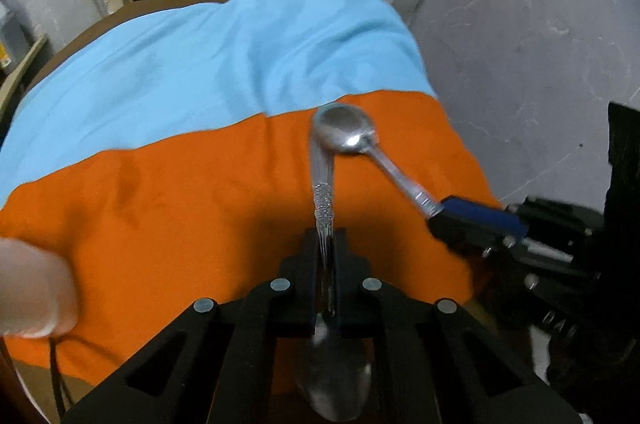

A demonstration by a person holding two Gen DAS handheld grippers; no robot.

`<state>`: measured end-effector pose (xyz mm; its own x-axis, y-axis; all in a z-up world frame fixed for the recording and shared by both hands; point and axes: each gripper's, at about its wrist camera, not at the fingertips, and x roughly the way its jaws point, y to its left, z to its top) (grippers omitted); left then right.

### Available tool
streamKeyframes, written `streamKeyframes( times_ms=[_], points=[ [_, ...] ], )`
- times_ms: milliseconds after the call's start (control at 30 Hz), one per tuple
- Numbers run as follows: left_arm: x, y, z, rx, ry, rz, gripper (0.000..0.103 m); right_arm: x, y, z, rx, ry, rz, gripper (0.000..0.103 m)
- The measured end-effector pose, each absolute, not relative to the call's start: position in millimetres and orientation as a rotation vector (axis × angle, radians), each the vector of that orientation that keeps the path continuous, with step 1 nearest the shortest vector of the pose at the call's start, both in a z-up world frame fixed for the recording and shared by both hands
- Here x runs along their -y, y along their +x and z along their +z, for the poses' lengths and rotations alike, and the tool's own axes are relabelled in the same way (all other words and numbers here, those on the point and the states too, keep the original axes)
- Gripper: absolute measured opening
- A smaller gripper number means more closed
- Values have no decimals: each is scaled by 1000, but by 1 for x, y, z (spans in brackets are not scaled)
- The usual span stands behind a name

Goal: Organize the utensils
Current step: 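Close the left tool on the ornate-handled silver spoon beside it, then lift the ornate spoon with the left tool while the right tool lifts the plain spoon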

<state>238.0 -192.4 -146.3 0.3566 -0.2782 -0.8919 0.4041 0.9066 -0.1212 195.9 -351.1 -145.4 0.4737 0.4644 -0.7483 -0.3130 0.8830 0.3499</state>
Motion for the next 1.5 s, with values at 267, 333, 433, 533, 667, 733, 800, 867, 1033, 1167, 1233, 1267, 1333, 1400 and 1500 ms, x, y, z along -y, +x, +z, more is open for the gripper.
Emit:
streamKeyframes(
  times_ms=[267,333,433,533,667,733,800,867,1033,1167,1233,1267,1333,1400,1500],
  points=[
    [144,218,-141,-1131,84,-340,5,335,198,-144,-1014,122,408,9],
    [136,212,-140,-1137,60,-313,5,332,192,-144,-1031,144,421,9],
    [128,202,-138,-1152,24,-300,6,324,180,-143,-1056,151,466,10],
    [128,203,-138,-1182,27,-326,7,320,185,-143,-1059,155,490,18],
    [134,211,-136,-1209,116,-368,10,317,210,-140,-1053,138,469,22],
    [139,213,-136,-1214,179,-385,10,310,219,-141,-1058,123,464,22],
    [142,213,-135,-1212,216,-394,11,305,226,-140,-1066,93,455,22],
    [146,212,-135,-1204,266,-398,11,297,228,-139,-1074,49,440,24],
    [158,206,-136,-1167,366,-371,8,280,226,-138,-1081,-64,374,24],
    [151,203,-134,-1139,311,-372,7,282,227,-140,-1081,-83,310,7],
    [134,199,-134,-1107,220,-393,7,286,228,-140,-1077,-54,304,4],
    [129,197,-133,-1094,185,-400,7,289,226,-139,-1068,-35,306,4],
    [117,189,-132,-1057,115,-400,7,295,218,-136,-1023,45,340,4],
    [105,176,-126,-985,58,-421,7,296,210,-134,-980,92,349,4],
    [98,162,-114,-887,29,-438,7,302,191,-126,-885,164,364,4]
  ],
)
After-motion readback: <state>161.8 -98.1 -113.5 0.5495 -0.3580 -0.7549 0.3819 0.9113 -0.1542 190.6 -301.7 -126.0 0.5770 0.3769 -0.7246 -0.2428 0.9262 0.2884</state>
